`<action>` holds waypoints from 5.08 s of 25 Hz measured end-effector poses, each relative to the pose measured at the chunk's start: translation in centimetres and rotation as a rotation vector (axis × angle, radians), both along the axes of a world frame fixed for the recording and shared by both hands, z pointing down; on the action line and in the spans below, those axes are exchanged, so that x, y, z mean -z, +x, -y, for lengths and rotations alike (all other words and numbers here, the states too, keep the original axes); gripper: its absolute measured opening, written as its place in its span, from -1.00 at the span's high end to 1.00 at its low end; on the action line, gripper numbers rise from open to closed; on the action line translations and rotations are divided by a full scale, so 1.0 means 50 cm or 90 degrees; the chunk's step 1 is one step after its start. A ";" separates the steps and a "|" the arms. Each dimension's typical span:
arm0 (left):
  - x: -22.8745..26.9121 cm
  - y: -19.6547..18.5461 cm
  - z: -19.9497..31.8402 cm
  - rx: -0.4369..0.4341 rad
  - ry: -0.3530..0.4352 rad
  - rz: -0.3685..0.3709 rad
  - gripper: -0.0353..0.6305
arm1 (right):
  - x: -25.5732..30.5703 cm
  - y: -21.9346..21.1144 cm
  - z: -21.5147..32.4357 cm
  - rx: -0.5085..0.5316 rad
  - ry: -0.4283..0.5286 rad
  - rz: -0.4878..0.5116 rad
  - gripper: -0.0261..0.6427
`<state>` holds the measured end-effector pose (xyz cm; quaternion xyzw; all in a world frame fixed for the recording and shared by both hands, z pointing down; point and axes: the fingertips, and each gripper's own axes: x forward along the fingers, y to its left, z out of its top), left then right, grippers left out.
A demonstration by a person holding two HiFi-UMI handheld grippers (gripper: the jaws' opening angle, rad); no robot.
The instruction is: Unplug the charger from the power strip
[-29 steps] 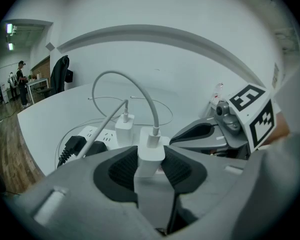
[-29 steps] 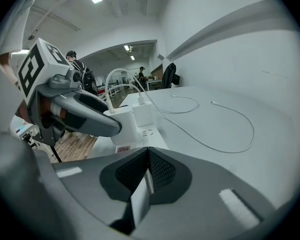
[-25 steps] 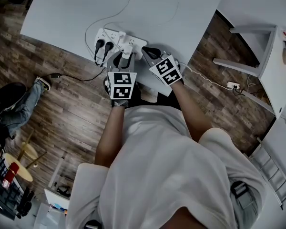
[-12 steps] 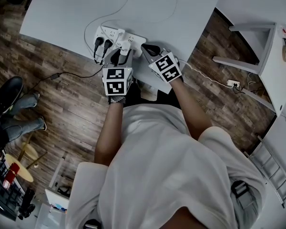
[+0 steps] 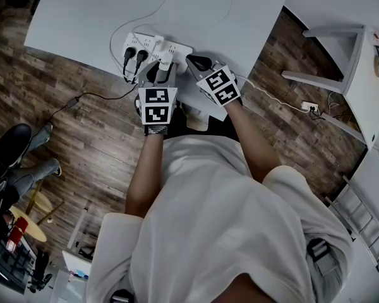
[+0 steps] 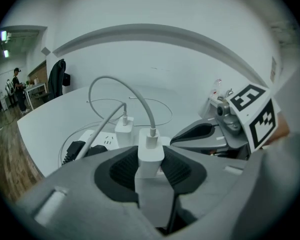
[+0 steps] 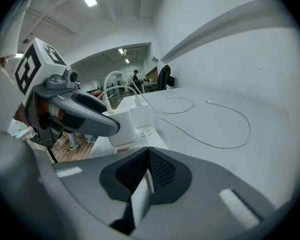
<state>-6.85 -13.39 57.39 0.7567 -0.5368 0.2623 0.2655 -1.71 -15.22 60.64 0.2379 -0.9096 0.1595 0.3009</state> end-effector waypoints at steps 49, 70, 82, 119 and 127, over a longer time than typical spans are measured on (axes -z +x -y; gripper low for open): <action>0.005 -0.004 -0.001 -0.014 -0.039 -0.049 0.46 | 0.001 0.003 0.001 -0.020 0.001 0.003 0.91; 0.010 -0.005 -0.007 -0.033 -0.028 -0.020 0.46 | -0.001 0.001 0.001 -0.029 0.000 0.003 0.91; 0.059 0.019 -0.036 -0.038 -0.053 -0.221 0.46 | -0.001 0.001 0.003 -0.034 0.007 0.002 0.91; -0.055 -0.036 -0.100 0.039 -0.110 -0.240 -0.04 | 0.003 0.010 0.003 -0.088 0.032 -0.033 0.91; -0.015 -0.130 -0.112 0.059 -0.050 -0.218 -0.08 | 0.105 0.008 0.009 -0.154 0.097 0.023 0.91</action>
